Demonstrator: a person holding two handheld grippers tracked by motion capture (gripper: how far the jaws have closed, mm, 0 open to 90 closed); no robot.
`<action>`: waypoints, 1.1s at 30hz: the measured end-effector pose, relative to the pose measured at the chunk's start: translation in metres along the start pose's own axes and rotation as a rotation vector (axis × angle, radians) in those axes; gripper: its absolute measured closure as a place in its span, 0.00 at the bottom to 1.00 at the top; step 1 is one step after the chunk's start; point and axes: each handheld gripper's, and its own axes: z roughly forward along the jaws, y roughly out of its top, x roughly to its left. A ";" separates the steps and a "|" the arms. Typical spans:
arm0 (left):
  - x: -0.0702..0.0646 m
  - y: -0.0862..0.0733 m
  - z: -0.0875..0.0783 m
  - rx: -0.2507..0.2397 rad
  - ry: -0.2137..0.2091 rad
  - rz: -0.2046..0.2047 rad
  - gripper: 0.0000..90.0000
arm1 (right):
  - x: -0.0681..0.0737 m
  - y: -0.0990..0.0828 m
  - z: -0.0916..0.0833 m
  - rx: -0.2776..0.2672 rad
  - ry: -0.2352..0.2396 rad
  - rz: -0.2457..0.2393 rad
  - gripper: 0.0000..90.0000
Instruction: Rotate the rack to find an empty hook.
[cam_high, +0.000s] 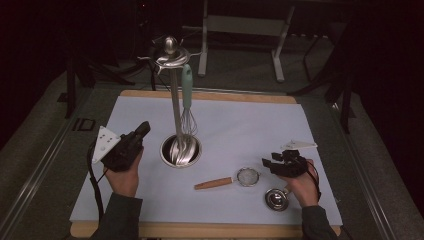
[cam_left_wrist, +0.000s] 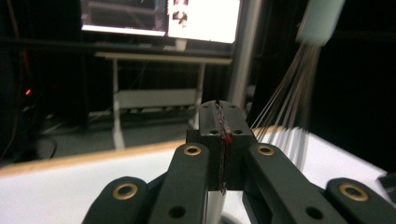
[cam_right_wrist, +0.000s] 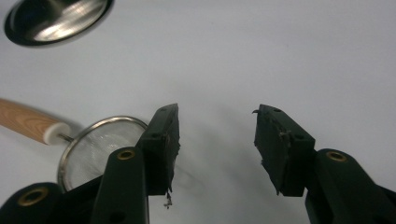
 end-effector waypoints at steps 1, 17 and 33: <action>-0.002 0.005 0.001 -0.011 -0.009 0.002 0.99 | 0.000 -0.001 0.001 0.005 -0.002 -0.001 0.55; -0.033 0.065 0.014 -0.259 -0.065 0.041 0.99 | 0.002 -0.005 0.006 0.028 -0.016 -0.009 0.53; -0.049 0.093 0.036 -0.351 -0.086 0.052 0.99 | 0.000 -0.006 0.006 0.032 -0.009 -0.002 0.53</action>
